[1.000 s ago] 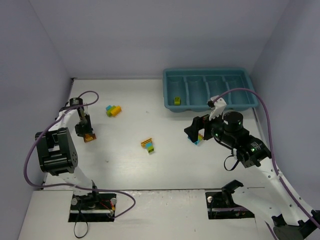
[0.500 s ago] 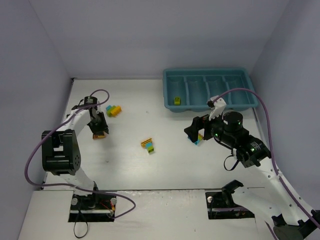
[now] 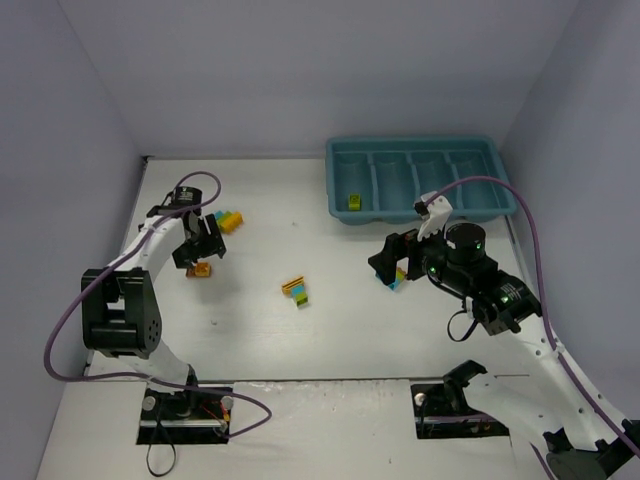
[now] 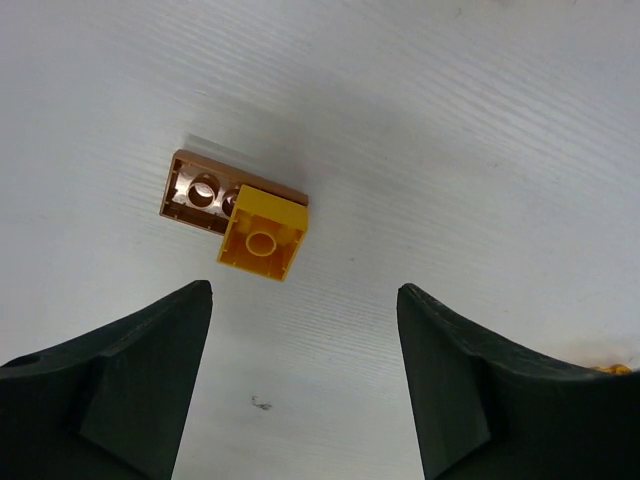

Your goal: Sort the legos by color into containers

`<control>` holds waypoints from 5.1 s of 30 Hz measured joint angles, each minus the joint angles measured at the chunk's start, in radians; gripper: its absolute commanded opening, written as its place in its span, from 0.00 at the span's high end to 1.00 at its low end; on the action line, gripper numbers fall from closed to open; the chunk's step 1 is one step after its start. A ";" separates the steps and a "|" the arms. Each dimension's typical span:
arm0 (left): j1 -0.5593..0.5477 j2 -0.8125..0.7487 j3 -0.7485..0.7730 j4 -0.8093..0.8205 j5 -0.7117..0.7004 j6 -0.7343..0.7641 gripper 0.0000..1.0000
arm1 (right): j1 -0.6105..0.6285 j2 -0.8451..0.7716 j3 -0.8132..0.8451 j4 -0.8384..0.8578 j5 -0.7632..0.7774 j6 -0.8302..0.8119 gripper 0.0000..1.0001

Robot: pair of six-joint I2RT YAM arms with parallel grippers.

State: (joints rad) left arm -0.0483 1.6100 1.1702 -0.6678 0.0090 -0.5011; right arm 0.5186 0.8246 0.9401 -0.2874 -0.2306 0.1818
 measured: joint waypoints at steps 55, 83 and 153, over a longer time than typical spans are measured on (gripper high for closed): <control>-0.449 -0.201 0.123 0.530 0.319 -0.787 0.93 | 0.046 0.273 0.058 0.415 -0.089 0.048 0.27; -0.511 -0.159 0.163 0.674 0.273 -1.013 0.91 | 0.052 0.497 0.201 0.628 -0.027 0.000 0.37; 0.017 -0.210 -0.121 -0.059 -0.095 -0.085 0.14 | -0.407 1.324 0.706 0.431 0.091 -0.031 0.45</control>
State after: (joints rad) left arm -0.0311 1.3998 1.0489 -0.7265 -0.0860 -0.5865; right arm 0.1120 2.1490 1.6463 0.1440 -0.1398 0.1513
